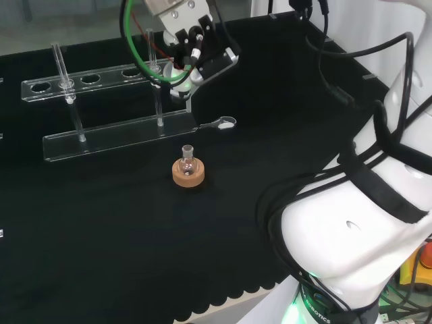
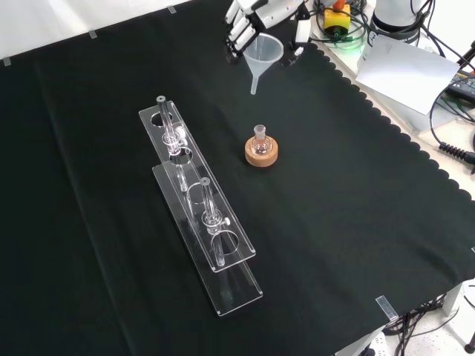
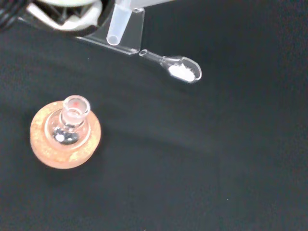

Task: Place the funnel on the round-bottom flask.

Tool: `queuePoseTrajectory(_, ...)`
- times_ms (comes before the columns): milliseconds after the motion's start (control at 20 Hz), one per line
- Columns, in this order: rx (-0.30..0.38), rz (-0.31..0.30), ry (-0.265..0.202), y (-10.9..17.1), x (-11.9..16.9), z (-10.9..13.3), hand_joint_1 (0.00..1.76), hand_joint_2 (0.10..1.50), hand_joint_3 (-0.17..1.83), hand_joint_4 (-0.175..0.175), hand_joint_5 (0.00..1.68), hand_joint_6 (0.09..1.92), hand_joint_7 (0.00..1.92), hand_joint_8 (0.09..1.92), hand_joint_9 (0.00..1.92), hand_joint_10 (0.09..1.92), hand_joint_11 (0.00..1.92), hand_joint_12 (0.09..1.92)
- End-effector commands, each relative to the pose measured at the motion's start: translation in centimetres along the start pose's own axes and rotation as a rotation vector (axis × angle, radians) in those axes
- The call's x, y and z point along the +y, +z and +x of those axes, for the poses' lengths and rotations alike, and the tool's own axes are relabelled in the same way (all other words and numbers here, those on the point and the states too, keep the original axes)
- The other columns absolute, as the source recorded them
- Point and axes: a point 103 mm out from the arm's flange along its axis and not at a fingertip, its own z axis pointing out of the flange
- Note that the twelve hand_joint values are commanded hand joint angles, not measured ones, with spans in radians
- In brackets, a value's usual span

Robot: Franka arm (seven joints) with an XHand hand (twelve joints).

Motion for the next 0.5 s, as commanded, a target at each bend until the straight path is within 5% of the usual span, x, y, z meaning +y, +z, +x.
queuePoseTrajectory(50,0.025,0.04,-0.035,2.6,1.2,2.2,0.95,0.76,0.75,0.009,0.84,0.74,0.74,0.64,1.09,0.37,0.74,1.22)
queuePoseTrajectory(500,0.026,0.081,-0.049,4.6,2.3,3.1,0.95,0.76,0.75,0.006,0.84,0.74,0.74,0.64,1.09,0.37,0.74,1.22)
